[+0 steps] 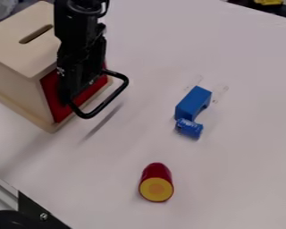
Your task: Close the drawer
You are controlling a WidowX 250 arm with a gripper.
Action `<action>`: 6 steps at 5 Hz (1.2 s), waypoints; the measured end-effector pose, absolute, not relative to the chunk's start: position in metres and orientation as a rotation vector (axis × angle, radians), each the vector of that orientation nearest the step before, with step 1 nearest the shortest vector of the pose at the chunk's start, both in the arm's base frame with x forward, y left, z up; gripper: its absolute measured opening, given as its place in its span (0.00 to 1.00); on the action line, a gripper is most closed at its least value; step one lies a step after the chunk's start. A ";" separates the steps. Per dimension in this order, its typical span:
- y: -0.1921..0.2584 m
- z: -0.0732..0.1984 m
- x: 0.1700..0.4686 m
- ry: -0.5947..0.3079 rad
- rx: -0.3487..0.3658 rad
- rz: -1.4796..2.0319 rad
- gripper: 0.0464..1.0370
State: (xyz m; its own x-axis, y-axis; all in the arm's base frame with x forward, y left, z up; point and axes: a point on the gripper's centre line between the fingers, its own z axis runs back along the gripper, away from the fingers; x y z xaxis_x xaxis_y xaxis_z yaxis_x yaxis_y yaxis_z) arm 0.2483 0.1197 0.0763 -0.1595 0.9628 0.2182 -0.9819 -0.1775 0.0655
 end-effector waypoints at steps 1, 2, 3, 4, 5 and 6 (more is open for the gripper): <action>0.117 0.076 0.249 -0.090 0.223 1.729 0.96; 0.109 0.083 0.252 -0.106 0.190 1.715 0.96; 0.094 0.093 0.257 -0.135 0.166 1.665 0.96; 0.083 0.102 0.259 -0.150 0.139 1.642 0.96; 0.077 0.113 0.258 -0.162 0.115 1.620 0.96; 0.076 0.126 0.252 -0.184 0.129 1.594 0.96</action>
